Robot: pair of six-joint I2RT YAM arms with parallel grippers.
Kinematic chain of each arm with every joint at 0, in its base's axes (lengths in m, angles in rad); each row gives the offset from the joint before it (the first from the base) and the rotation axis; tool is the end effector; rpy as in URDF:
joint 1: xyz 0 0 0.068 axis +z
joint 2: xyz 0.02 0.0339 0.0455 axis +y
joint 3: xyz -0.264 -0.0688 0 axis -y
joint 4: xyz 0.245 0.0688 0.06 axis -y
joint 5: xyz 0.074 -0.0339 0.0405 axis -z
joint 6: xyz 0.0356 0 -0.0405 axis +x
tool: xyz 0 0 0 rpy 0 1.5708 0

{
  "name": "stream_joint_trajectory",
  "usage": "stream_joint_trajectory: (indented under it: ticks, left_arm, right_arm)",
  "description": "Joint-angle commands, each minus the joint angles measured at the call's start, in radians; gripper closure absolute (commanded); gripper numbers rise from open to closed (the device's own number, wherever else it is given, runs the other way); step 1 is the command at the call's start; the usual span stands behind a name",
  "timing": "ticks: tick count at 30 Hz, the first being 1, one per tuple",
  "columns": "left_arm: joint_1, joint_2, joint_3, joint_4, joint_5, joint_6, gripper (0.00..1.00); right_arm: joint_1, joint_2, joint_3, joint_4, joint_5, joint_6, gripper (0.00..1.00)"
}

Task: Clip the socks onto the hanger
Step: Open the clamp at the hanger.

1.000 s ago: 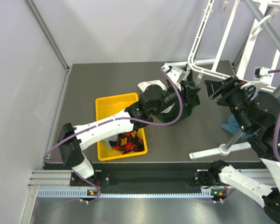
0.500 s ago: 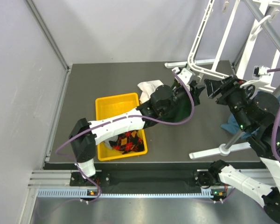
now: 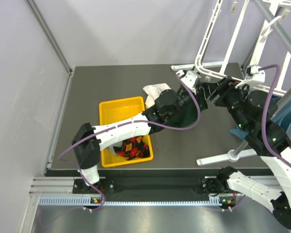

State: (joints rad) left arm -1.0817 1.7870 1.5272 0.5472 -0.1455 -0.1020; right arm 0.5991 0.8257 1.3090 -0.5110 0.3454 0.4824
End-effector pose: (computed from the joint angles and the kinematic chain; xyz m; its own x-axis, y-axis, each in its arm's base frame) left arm 0.2083 -0.3803 0.3974 0.0502 -0.3088 -0.9498 0.8175 0.5591 -0.1385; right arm 0.1204 0.0676 0.4715 -0.1368 0.4352 -0.8899 -0.2118 0.8647 0.4554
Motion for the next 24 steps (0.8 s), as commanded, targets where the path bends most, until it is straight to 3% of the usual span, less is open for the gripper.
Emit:
stream_joint_trajectory:
  ticks: [1, 12, 24]
  left_arm:
    - [-0.001, -0.077, -0.010, 0.066, 0.024, -0.011, 0.99]
    - [0.000, -0.149, -0.027, -0.024, 0.139, -0.125, 1.00]
    - [0.000, -0.178, -0.052, -0.033, 0.167, -0.137, 1.00]
  right_arm:
    - [-0.002, 0.000, 0.013, 0.058, -0.017, 0.001, 0.38]
    - [-0.010, 0.036, 0.058, 0.075, -0.009, 0.015, 0.39]
    - [-0.028, 0.053, 0.052, 0.160, -0.055, 0.036, 0.52]
